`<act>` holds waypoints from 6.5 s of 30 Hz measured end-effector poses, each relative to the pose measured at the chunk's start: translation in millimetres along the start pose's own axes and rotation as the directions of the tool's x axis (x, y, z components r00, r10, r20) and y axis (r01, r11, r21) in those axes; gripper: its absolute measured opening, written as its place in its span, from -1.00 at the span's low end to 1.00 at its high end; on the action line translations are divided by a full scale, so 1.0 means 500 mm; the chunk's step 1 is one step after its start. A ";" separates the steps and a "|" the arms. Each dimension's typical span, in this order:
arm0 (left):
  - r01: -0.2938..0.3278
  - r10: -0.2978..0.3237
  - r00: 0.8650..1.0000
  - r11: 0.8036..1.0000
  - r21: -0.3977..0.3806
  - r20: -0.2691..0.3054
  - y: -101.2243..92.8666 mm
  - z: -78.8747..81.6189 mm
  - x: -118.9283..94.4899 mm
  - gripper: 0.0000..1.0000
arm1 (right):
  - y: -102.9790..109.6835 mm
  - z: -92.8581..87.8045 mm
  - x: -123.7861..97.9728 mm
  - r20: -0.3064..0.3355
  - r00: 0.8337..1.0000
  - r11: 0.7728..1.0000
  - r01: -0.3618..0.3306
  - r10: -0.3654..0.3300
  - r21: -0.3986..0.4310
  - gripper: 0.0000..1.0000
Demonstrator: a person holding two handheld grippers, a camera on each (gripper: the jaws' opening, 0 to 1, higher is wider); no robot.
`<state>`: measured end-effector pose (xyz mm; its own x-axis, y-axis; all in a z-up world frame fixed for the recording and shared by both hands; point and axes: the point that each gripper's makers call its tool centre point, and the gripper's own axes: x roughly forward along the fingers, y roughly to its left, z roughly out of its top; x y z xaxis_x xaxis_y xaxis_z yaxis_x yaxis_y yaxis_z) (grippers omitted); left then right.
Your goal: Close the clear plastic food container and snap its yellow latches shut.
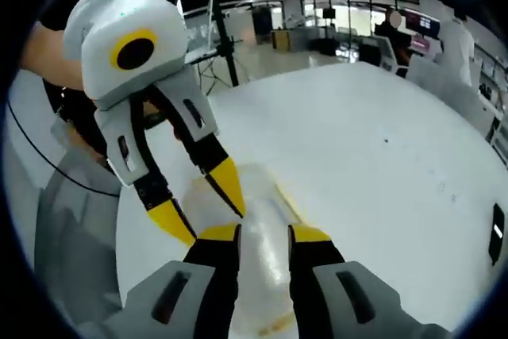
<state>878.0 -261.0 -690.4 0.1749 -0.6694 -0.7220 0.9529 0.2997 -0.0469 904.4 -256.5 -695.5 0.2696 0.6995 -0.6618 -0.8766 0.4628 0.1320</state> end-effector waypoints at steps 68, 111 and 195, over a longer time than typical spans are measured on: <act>-0.100 0.134 0.988 0.931 0.350 -0.075 -0.087 -0.038 0.002 -0.34 | 0.032 -0.030 0.032 -0.144 0.985 0.927 -0.136 0.091 -0.349 -0.63; -0.084 0.157 0.980 0.888 0.452 -0.126 -0.093 -0.060 0.022 -0.39 | 0.022 -0.043 0.025 -0.353 0.868 0.896 -0.419 0.348 -0.147 -0.39; -0.117 0.210 0.970 0.846 0.521 -0.123 -0.099 -0.050 0.048 -0.45 | 0.023 -0.050 0.018 -0.502 0.782 0.844 -0.508 0.369 -0.170 -0.32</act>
<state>829.1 -275.1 -722.8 0.3393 -0.5024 -0.7953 0.9144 -0.0224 0.4043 886.6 -258.3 -718.7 -0.3132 0.4444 -0.8393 -0.9449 -0.0570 0.3224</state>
